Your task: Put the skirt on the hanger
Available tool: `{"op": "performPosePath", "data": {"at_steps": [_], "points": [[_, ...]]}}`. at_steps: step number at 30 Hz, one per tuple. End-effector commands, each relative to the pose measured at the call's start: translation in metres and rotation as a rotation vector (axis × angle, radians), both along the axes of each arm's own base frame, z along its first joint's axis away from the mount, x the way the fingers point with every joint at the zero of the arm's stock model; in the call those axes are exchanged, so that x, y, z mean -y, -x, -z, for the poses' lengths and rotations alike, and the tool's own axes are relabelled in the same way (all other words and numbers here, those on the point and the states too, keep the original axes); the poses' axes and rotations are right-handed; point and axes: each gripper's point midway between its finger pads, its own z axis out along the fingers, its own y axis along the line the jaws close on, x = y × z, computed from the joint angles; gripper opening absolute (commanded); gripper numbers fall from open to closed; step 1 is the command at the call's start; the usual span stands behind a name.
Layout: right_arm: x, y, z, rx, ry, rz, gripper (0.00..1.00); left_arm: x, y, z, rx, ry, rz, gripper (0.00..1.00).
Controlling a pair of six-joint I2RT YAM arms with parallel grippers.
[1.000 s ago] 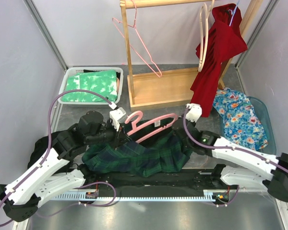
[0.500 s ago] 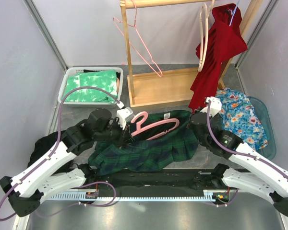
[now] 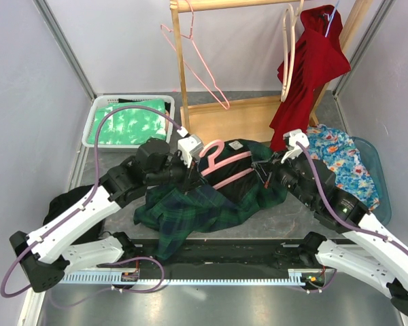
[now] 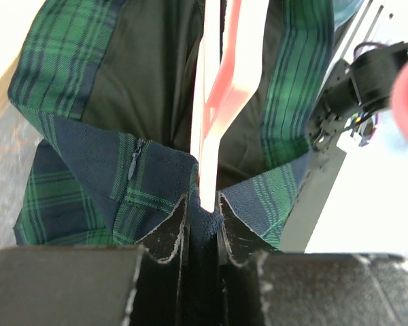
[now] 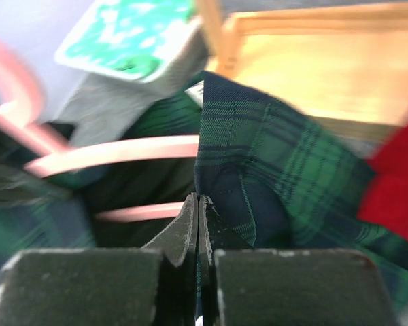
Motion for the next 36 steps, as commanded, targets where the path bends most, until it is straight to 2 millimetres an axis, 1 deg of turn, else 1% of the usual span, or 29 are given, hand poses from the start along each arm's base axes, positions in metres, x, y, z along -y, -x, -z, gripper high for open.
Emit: {"op": "performPosePath", "data": {"at_steps": [1, 2, 3, 4, 5, 6, 8, 9, 10, 11, 12, 14, 15, 18, 20, 21, 22, 23, 24, 25, 27, 28, 29, 30, 31, 33, 34, 35, 36], "points": [[-0.032, 0.038, -0.058, 0.141, -0.117, -0.302, 0.0, 0.029, -0.023, -0.054, 0.125, 0.163, -0.007, 0.02], [-0.035, 0.044, -0.059, 0.146, -0.122, -0.336, 0.0, 0.029, -0.025, -0.055, 0.134, 0.16, -0.006, 0.02], [-0.037, 0.052, -0.066, 0.173, -0.146, -0.379, 0.0, 0.031, -0.026, -0.054, 0.136, 0.159, -0.006, 0.02], [-0.041, 0.063, -0.068, 0.177, -0.165, -0.442, 0.0, 0.035, -0.029, -0.052, 0.137, 0.157, -0.005, 0.02], [-0.045, 0.068, -0.064, 0.174, -0.169, -0.476, 0.0, 0.036, -0.03, -0.05, 0.139, 0.155, 0.004, 0.02], [-0.045, 0.07, -0.065, 0.182, -0.177, -0.485, 0.0, 0.038, -0.031, -0.048, 0.135, 0.151, 0.004, 0.02], [-0.04, 0.061, -0.05, 0.15, -0.141, -0.428, 0.0, 0.039, -0.032, -0.044, 0.138, 0.137, 0.011, 0.02], [-0.036, 0.057, -0.034, 0.103, -0.101, -0.398, 0.0, 0.037, -0.031, -0.044, 0.142, 0.133, 0.012, 0.02], [-0.027, 0.044, -0.023, 0.082, -0.066, -0.309, 0.0, 0.035, -0.031, -0.044, 0.16, 0.123, 0.017, 0.02], [-0.022, 0.041, -0.006, 0.032, -0.017, -0.278, 0.0, 0.029, -0.028, -0.049, 0.178, 0.124, 0.016, 0.02], [-0.018, 0.039, 0.002, 0.012, 0.007, -0.255, 0.0, 0.025, -0.027, -0.052, 0.192, 0.122, 0.014, 0.02], [-0.017, 0.041, 0.014, -0.015, 0.042, -0.266, 0.0, 0.014, -0.024, -0.064, 0.25, 0.126, -0.004, 0.02], [-0.016, 0.043, 0.02, -0.034, 0.06, -0.269, 0.0, 0.009, -0.024, -0.067, 0.261, 0.123, -0.018, 0.02], [-0.007, 0.039, 0.024, -0.054, 0.082, -0.216, 0.0, -0.002, -0.023, -0.074, 0.296, 0.122, -0.046, 0.02], [-0.008, 0.043, 0.023, -0.05, 0.085, -0.24, 0.0, -0.002, -0.02, -0.073, 0.296, 0.123, -0.031, 0.02], [-0.013, 0.05, 0.019, -0.036, 0.083, -0.299, 0.01, -0.001, -0.017, -0.072, 0.294, 0.126, -0.013, 0.02], [-0.015, 0.052, 0.012, -0.019, 0.076, -0.316, 0.07, 0.0, -0.014, -0.07, 0.296, 0.121, 0.011, 0.02], [-0.016, 0.053, 0.006, -0.001, 0.074, -0.331, 0.3, 0.004, -0.007, -0.069, 0.288, 0.129, 0.06, 0.02], [-0.018, 0.056, -0.002, 0.02, 0.063, -0.353, 0.4, 0.005, -0.003, -0.068, 0.281, 0.127, 0.088, 0.02], [-0.017, 0.057, -0.019, 0.07, 0.056, -0.365, 0.53, 0.007, 0.005, -0.064, 0.273, 0.118, 0.137, 0.02], [-0.016, 0.059, -0.043, 0.144, 0.035, -0.379, 0.62, 0.007, 0.012, -0.065, 0.274, 0.115, 0.186, 0.02], [-0.019, 0.066, -0.059, 0.205, 0.03, -0.43, 0.66, 0.007, 0.02, -0.062, 0.263, 0.107, 0.227, 0.02], [-0.022, 0.07, -0.072, 0.255, 0.017, -0.463, 0.68, 0.007, 0.023, -0.063, 0.264, 0.107, 0.247, 0.02], [-0.024, 0.074, -0.08, 0.289, 0.013, -0.495, 0.69, 0.007, 0.026, -0.064, 0.265, 0.108, 0.263, 0.02], [-0.031, 0.086, -0.09, 0.326, -0.001, -0.579, 0.7, 0.008, 0.033, -0.065, 0.271, 0.117, 0.31, 0.02], [-0.044, 0.091, -0.093, 0.369, 0.024, -0.675, 0.71, 0.008, 0.042, -0.065, 0.265, 0.124, 0.361, 0.02], [-0.049, 0.095, -0.1, 0.387, 0.024, -0.718, 0.71, 0.009, 0.049, -0.066, 0.269, 0.136, 0.405, 0.02], [-0.062, 0.098, -0.09, 0.365, 0.053, -0.809, 0.7, 0.009, 0.052, -0.066, 0.264, 0.136, 0.424, 0.02], [-0.067, 0.098, -0.086, 0.346, 0.062, -0.841, 0.69, 0.01, 0.054, -0.065, 0.265, 0.138, 0.442, 0.02]]}}
